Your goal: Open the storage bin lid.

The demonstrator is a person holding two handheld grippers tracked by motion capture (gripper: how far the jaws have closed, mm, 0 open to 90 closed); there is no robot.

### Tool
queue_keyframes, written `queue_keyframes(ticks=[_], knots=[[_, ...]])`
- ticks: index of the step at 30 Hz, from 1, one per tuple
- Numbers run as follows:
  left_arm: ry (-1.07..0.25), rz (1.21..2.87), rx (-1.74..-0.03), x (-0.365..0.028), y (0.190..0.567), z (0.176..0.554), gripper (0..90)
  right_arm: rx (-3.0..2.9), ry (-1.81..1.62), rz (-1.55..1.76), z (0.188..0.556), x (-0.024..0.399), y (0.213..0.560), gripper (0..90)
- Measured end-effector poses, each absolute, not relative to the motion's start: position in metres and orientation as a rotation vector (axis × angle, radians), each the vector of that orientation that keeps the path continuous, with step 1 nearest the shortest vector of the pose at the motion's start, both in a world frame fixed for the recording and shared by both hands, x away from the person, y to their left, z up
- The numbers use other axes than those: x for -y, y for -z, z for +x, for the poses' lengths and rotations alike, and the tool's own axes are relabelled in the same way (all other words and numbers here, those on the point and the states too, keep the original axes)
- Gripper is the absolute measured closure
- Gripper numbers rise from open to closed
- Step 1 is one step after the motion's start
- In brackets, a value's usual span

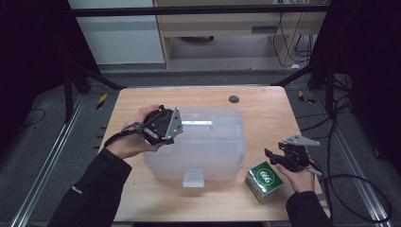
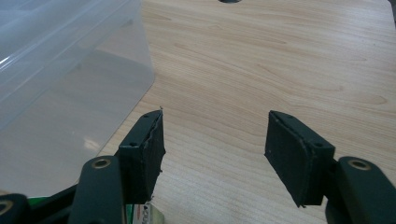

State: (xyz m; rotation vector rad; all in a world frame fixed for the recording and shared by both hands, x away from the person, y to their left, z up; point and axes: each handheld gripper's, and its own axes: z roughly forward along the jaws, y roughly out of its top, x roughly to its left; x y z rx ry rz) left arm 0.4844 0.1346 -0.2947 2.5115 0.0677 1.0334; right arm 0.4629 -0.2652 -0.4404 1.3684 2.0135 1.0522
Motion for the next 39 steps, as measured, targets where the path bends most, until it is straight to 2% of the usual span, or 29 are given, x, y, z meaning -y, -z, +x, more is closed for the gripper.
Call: queue_keyframes(ticks=[8, 24, 39], knots=[[-1.078, 2.542, -0.022, -0.122, 0.300, 0.488, 53.6, -2.038, -1.060, 1.370, 0.462, 0.264, 0.440, 43.3], [-1.140, 2.604, 0.051, -0.112, 0.309, 0.490, 68.7, -2.058, -1.063, 1.371, 0.462, 0.263, 0.440, 46.5], [-1.192, 2.648, 0.084, -0.108, 0.308, 0.487, 73.1, -2.068, -1.090, 1.340, 0.458, 0.260, 0.431, 50.0]])
